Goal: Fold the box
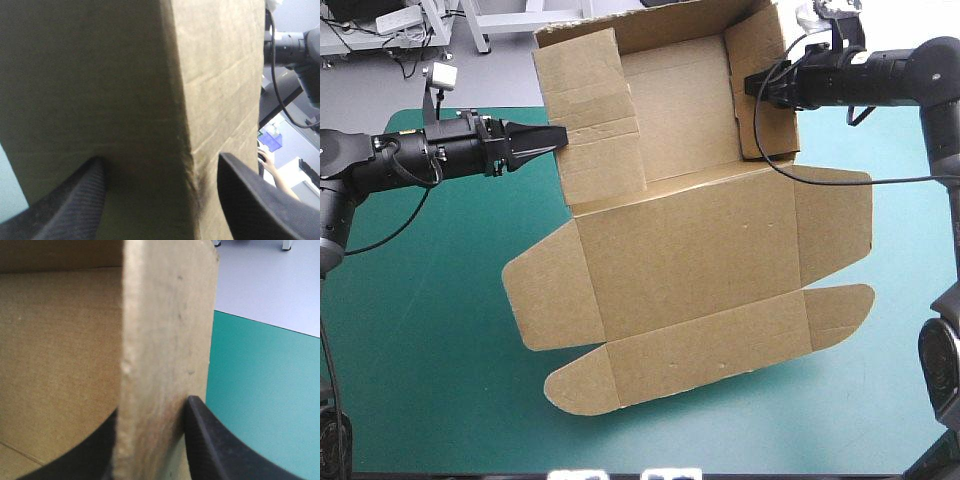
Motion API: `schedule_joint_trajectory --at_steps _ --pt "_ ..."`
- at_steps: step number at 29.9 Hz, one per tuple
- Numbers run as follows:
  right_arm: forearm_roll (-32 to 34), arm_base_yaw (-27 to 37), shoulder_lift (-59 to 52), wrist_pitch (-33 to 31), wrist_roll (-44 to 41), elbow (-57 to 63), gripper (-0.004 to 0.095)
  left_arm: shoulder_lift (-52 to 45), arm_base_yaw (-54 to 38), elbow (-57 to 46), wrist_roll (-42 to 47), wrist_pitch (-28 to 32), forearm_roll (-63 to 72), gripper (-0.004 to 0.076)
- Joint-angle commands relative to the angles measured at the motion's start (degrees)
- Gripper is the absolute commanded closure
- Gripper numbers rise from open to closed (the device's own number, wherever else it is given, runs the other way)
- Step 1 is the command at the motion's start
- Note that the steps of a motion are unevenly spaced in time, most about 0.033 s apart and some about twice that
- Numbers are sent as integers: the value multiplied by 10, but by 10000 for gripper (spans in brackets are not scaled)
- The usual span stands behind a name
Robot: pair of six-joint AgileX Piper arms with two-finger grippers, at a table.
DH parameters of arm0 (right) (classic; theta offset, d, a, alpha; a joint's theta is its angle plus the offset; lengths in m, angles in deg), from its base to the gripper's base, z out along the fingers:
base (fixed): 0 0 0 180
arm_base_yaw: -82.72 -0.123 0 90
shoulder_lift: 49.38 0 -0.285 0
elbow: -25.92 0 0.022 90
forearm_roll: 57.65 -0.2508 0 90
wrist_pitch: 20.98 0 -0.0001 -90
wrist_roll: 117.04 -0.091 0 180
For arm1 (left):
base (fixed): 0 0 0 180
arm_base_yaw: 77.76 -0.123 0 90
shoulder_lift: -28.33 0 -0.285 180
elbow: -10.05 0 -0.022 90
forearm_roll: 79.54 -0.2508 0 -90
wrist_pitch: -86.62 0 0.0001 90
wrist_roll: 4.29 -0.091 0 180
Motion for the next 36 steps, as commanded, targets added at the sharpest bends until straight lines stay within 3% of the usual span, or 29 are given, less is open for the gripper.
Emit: schedule_joint_trajectory --at_steps 1,7,11,16,20,29,32,36 --pt "-21 -13 -27 54 -23 -13 925 -16 3 16 -4 -25 43 258" --pt "1 -22 -27 55 -45 -13 925 -16 3 19 12 52 -5 258" --pt "58 -49 -27 58 -64 -13 924 -16 8 19 37 92 -62 266" --pt "133 -94 -27 75 -97 -13 925 -16 66 19 73 212 -144 314" --pt "138 -106 -21 77 -102 -13 925 -13 137 19 108 287 -236 344" --pt "132 -109 -16 67 -102 -13 924 3 240 19 355 407 -517 360" --pt "118 -109 -16 64 -101 -13 925 5 242 19 387 451 -512 424" --pt "125 -109 -16 40 -101 -13 925 8 242 17 407 455 -515 589"
